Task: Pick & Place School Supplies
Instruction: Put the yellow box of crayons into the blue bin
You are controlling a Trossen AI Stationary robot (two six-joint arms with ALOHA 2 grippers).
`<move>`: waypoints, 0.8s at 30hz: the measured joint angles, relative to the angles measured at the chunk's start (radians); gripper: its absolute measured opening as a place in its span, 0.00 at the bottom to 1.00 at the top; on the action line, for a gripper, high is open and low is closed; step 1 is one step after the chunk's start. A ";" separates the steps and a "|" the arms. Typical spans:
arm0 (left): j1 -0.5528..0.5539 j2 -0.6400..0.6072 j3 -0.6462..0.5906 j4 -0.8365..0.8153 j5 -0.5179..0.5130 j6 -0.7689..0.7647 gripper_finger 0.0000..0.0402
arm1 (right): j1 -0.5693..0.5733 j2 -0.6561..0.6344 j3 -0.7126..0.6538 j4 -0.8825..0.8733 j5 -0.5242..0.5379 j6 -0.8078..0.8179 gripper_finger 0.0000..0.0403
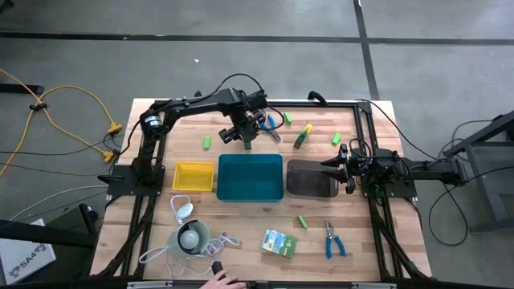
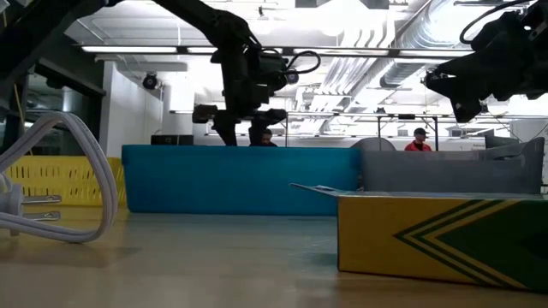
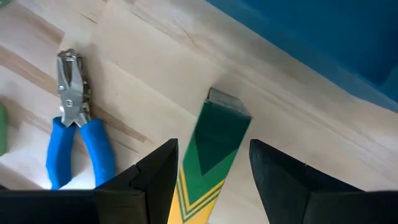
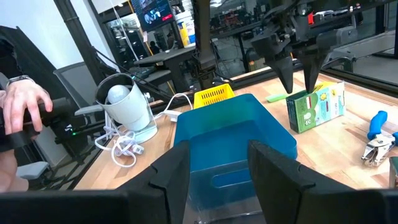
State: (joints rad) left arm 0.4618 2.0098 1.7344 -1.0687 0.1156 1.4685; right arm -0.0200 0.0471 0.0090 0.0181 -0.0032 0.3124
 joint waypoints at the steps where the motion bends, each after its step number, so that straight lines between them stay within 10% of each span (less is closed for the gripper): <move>1: 0.000 0.000 0.000 0.001 -0.003 0.001 0.48 | 0.000 0.000 0.000 0.000 0.000 0.000 0.37; 24: 0.002 0.069 0.001 0.026 -0.048 0.027 0.41 | 0.000 0.000 0.000 0.000 0.000 0.000 0.37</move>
State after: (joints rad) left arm 0.4633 2.0785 1.7351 -1.0425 0.0677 1.4953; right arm -0.0196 0.0471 0.0090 0.0181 -0.0032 0.3125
